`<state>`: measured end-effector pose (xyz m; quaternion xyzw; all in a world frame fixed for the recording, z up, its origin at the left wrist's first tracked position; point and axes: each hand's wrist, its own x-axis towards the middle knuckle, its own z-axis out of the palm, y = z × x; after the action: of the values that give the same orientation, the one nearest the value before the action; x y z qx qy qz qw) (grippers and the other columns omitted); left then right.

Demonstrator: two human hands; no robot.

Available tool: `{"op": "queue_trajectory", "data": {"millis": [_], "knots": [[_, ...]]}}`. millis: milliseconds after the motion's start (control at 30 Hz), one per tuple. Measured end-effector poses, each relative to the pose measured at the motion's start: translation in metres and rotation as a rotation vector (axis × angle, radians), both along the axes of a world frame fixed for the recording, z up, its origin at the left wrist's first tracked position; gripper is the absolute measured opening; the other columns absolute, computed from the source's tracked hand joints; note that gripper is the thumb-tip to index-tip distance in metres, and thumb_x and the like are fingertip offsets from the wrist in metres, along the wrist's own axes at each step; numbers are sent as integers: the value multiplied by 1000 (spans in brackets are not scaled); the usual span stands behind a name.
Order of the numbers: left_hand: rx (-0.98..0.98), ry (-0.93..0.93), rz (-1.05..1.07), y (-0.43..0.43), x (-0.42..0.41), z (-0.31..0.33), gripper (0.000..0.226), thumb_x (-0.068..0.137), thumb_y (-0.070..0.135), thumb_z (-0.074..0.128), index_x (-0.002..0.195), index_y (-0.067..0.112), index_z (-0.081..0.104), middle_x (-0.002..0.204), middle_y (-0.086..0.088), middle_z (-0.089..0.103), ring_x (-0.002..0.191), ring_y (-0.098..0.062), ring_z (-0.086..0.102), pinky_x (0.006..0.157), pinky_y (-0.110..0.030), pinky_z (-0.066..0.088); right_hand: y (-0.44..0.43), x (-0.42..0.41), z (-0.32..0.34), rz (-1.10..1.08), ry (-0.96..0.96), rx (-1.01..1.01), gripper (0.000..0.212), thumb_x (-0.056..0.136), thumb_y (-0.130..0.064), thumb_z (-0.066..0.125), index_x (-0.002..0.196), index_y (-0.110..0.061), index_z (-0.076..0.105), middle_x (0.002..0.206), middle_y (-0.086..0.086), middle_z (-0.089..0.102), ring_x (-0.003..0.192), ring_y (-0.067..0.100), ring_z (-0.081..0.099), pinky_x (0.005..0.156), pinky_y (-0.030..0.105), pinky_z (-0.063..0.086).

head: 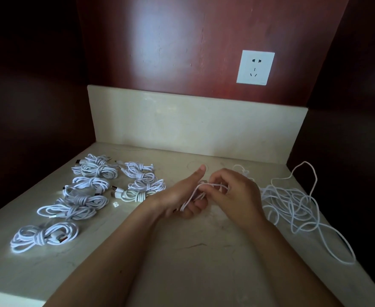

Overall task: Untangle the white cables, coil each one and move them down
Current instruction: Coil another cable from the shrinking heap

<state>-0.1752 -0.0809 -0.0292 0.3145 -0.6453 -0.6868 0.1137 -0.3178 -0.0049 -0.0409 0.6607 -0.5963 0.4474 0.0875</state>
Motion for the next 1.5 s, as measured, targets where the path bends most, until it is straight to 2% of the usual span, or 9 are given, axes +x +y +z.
{"op": "queue_trajectory", "data": {"millis": [167, 400, 533, 733, 933, 1067, 1167, 1300, 1500], "knots": [[97, -19, -134, -1, 2, 3, 65, 85, 80, 21, 69, 21, 45, 53, 4, 29, 41, -5, 19, 41, -16, 11, -4, -3, -5, 81, 21, 71, 4, 92, -29, 58, 94, -31, 55, 80, -18, 58, 71, 4, 55, 65, 28, 44], [-95, -85, -173, 8, 3, 1, 48, 101, 56, 27, 77, 19, 46, 48, 7, 29, 39, -5, 21, 38, -16, 17, -6, -6, -11, 142, -208, 120, 28, 94, 1, 48, 101, -26, 54, 87, -13, 63, 82, 8, 63, 75, 37, 52], [-393, 18, -12, 8, -2, 0, 51, 105, 46, 26, 73, 16, 53, 42, 8, 37, 37, -8, 30, 42, -21, 27, -4, -8, -10, 65, -182, 91, 20, 96, -7, 53, 104, -25, 57, 89, -21, 63, 84, 0, 61, 72, 26, 48], [-700, 182, 400, -6, -3, -8, 43, 105, 36, 34, 92, 19, 72, 54, 5, 59, 46, -2, 45, 56, -18, 38, -5, -8, -13, -56, -118, 105, 13, 97, -27, 56, 110, -29, 55, 94, -11, 70, 87, 9, 65, 74, 34, 53], [-332, 500, 594, -19, -2, -3, 44, 106, 39, 26, 114, 25, 67, 103, 0, 72, 61, -7, 56, 56, -19, 45, -7, -6, -16, -38, 0, 181, 19, 95, -31, 51, 113, -32, 58, 94, -10, 72, 84, 11, 67, 73, 34, 54], [-41, 645, 606, -18, 0, 4, 50, 107, 40, 20, 112, 17, 64, 92, -5, 76, 92, -13, 71, 81, -26, 54, -7, 1, -15, -25, 100, 208, 33, 93, -37, 42, 115, -31, 65, 95, -6, 73, 85, 14, 66, 72, 28, 49], [242, 762, 627, -19, 3, 9, 52, 106, 44, 22, 105, 13, 64, 74, -3, 68, 73, -15, 72, 78, -33, 55, -8, 4, -16, 5, 161, 226, 33, 92, -35, 45, 115, -28, 68, 103, -7, 73, 92, 14, 65, 76, 26, 44], [373, 861, 664, -20, 3, 10, 46, 105, 47, 23, 89, 15, 53, 49, 7, 37, 40, -7, 38, 45, -18, 41, -8, 7, -17, 59, 220, 250, 27, 93, -34, 50, 107, -26, 72, 97, -6, 73, 87, 13, 63, 76, 28, 49], [297, 938, 799, -30, 11, 10, 42, 104, 47, 26, 74, 21, 41, 47, 10, 21, 36, -3, 16, 32, -16, 14, -9, 6, -16, 52, 328, 271, 26, 93, -41, 46, 89, -23, 65, 81, -5, 63, 80, 16, 55, 71, 34, 45]]}}
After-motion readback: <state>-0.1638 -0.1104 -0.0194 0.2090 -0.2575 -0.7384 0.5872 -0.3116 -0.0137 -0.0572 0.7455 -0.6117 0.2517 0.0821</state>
